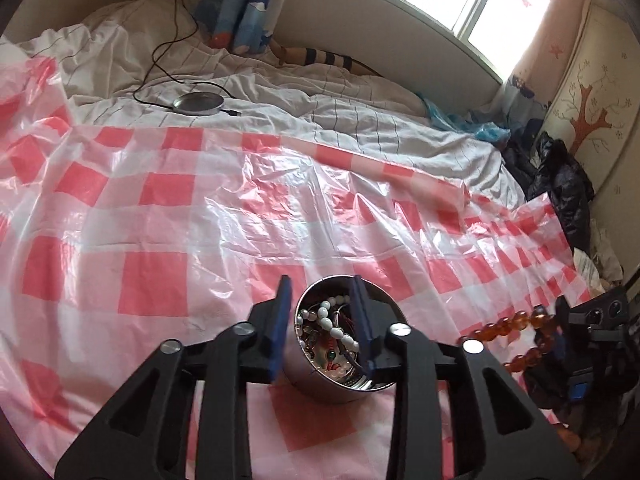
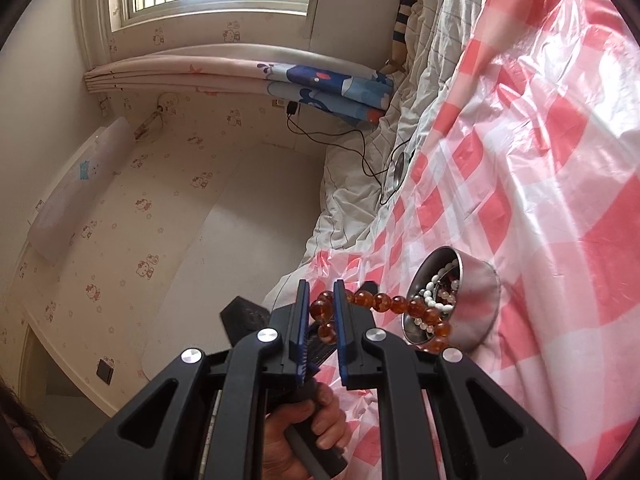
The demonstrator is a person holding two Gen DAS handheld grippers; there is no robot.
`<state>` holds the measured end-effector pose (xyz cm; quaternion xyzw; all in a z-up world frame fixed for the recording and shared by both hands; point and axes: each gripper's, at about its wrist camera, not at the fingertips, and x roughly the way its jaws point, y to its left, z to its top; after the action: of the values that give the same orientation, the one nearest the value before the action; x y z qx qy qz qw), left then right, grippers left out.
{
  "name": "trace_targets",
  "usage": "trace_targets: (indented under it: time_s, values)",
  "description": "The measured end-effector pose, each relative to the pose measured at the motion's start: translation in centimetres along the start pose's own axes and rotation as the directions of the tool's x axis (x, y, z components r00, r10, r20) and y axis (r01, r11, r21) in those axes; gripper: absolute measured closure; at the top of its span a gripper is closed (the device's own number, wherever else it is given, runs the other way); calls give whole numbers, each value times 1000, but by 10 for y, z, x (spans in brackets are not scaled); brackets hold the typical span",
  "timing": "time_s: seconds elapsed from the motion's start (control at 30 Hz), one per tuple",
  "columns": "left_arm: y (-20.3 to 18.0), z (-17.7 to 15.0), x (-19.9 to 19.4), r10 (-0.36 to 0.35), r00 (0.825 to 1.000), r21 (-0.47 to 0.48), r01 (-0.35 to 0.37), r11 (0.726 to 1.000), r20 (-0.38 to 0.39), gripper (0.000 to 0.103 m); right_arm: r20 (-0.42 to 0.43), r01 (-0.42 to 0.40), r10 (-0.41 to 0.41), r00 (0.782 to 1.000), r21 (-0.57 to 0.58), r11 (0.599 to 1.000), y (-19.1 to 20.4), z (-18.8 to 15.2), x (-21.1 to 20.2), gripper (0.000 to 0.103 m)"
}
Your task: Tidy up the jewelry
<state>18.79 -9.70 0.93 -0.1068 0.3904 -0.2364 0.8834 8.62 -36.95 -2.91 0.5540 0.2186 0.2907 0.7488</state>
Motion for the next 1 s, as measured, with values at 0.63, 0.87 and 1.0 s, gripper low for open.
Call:
trace_targets:
  time_s: [0.63,0.87,1.0]
  values:
    - [20,-6,-32,-31,1000,-47,31,998,3,42,-165,522,-598,784,-346,780,-1,-26,45,34]
    - [25,-14,-43,-16,1000,11,16,1000,-24,38,-129,569,-800,586,-637,520,-8,-76,92,15]
    - [27,-14,-47,-17,1000,19,17,1000,-26,36,-33,566,-863,504,-742,359,-8,-96,103,36]
